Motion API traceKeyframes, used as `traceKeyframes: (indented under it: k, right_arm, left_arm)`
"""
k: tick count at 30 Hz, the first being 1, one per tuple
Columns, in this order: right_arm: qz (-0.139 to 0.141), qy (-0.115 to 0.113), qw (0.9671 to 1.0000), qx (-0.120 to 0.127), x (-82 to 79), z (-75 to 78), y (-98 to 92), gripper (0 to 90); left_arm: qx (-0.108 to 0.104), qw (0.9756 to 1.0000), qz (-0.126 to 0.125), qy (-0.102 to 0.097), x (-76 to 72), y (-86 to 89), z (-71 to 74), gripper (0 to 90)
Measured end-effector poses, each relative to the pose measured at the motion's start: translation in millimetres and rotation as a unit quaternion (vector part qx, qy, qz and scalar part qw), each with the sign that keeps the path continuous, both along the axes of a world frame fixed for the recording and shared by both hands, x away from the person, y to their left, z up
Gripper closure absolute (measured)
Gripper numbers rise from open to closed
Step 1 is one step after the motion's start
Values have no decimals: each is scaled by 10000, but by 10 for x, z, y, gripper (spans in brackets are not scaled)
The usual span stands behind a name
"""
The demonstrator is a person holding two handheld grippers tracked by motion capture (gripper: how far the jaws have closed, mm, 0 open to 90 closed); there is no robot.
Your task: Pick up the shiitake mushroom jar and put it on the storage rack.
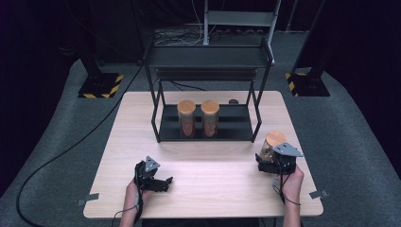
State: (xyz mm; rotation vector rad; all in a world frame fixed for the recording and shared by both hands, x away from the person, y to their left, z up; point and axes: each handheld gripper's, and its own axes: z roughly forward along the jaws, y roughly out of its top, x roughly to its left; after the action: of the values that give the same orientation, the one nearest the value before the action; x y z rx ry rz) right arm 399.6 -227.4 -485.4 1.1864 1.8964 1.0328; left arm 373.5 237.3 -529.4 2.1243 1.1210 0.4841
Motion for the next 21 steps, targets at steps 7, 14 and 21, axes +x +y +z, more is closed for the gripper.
traceKeyframes:
  k: [7,14,21]
  right_arm:
    - [-111,-92,9997,205,42,-50,-48,6]
    - [-162,-305,9990,281,56,-69,-69,77]
    - [-174,-382,9969,666,66,-126,-115,240]
  left_arm:
    - [-4,10000,-16,10,2,1,0,17]
    - [5,10000,-2,-3,-1,-1,0,17]
    - [-12,10000,2,13,2,1,-1,18]
